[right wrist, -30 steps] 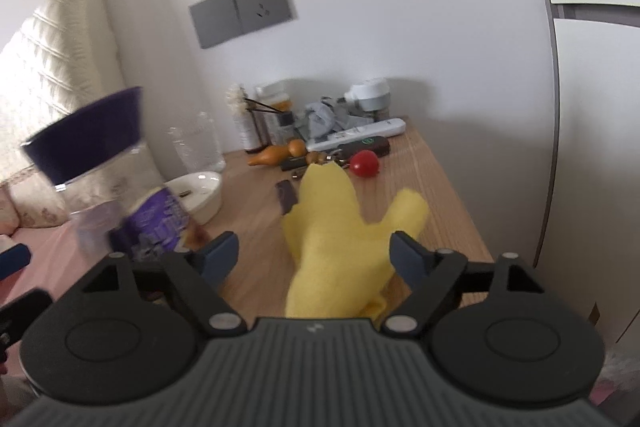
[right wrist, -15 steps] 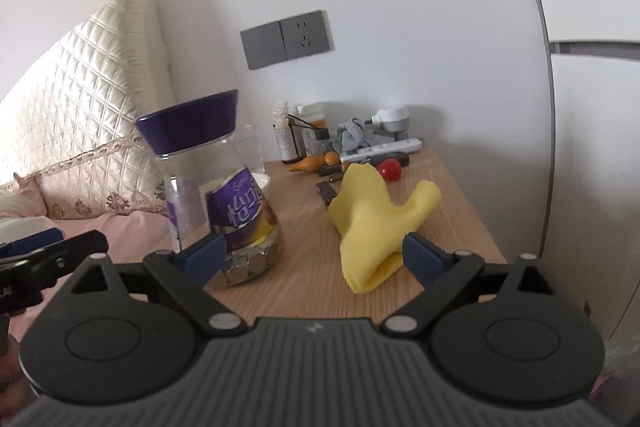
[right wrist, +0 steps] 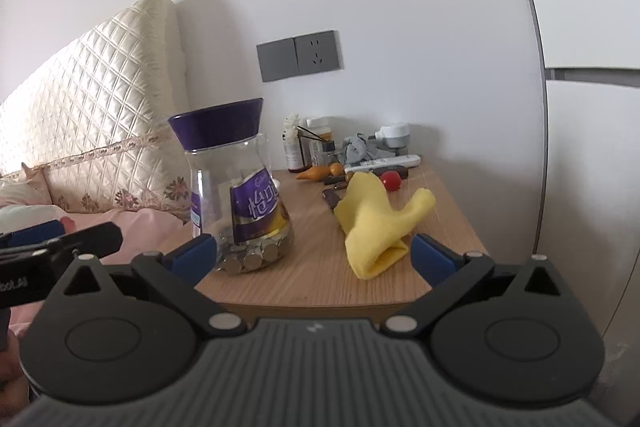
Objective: Clean container
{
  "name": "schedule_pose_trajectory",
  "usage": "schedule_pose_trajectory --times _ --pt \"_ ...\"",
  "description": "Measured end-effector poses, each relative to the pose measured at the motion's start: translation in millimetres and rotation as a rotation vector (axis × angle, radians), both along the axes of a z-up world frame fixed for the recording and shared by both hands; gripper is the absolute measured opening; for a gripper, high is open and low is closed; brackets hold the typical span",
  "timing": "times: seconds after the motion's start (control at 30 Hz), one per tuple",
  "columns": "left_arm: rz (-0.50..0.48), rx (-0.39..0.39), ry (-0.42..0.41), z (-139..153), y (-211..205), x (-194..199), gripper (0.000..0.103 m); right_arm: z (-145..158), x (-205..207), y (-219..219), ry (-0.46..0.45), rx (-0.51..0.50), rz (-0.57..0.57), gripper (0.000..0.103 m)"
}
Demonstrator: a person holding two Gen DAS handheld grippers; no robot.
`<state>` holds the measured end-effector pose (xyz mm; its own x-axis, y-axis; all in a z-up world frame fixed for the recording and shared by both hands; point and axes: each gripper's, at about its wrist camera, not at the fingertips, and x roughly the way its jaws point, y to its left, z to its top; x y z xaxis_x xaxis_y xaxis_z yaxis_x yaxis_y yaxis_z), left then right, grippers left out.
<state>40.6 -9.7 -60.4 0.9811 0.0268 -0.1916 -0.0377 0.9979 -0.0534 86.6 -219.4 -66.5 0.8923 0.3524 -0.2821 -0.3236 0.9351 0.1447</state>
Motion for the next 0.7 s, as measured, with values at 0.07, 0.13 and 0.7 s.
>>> schedule_pose_trajectory --times 0.07,0.13,0.7 --pt "0.006 0.014 0.005 -1.5 -1.7 1.6 0.103 -0.8 -0.4 0.8 -0.005 -0.006 -0.004 0.103" --pt "0.002 0.024 0.000 -1.9 -2.9 1.6 0.103 -1.8 0.4 0.6 -0.004 -0.005 -0.010 0.103" --pt "0.016 0.026 0.019 -5.2 2.0 6.9 0.103 -8.4 7.0 4.0 0.009 -0.022 -0.066 0.103"
